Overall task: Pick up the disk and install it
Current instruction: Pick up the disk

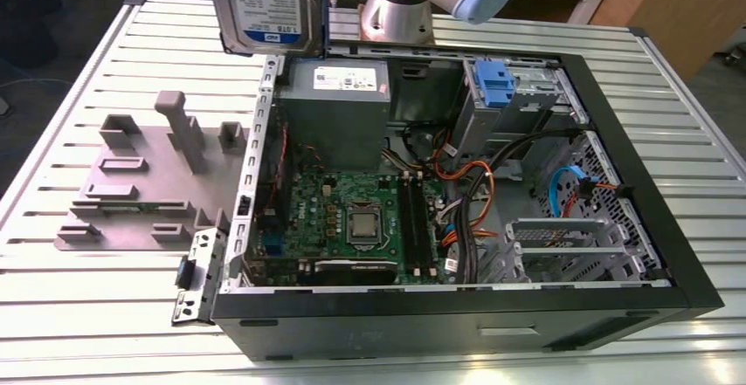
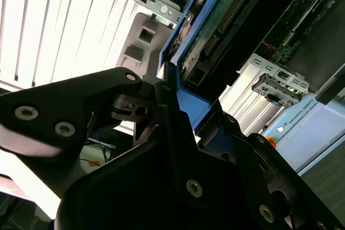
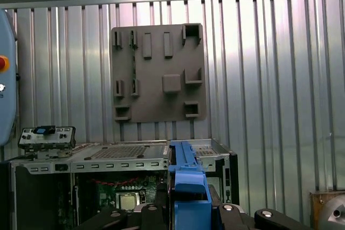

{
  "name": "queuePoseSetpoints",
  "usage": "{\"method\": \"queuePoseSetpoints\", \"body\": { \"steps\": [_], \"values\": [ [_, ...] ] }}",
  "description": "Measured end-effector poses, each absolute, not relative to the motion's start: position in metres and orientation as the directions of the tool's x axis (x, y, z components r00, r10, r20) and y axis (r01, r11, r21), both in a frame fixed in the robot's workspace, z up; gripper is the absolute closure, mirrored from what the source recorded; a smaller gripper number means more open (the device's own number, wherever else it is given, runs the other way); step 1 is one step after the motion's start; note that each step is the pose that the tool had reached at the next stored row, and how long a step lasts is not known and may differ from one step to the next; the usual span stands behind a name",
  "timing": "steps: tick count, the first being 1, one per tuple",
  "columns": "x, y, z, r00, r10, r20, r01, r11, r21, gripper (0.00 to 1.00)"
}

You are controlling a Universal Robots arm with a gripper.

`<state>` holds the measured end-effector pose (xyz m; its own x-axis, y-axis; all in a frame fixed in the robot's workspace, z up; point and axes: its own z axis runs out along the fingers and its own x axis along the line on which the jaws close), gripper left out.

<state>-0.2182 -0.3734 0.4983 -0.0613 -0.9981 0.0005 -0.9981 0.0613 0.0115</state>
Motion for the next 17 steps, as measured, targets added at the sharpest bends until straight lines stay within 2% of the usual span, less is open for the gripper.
{"method": "queuePoseSetpoints", "body": {
  "steps": [17],
  "values": [
    [-0.202,-0.373,0.498,-0.061,-0.998,0.001,-0.998,0.061,0.011,0.64]
  ]
}}
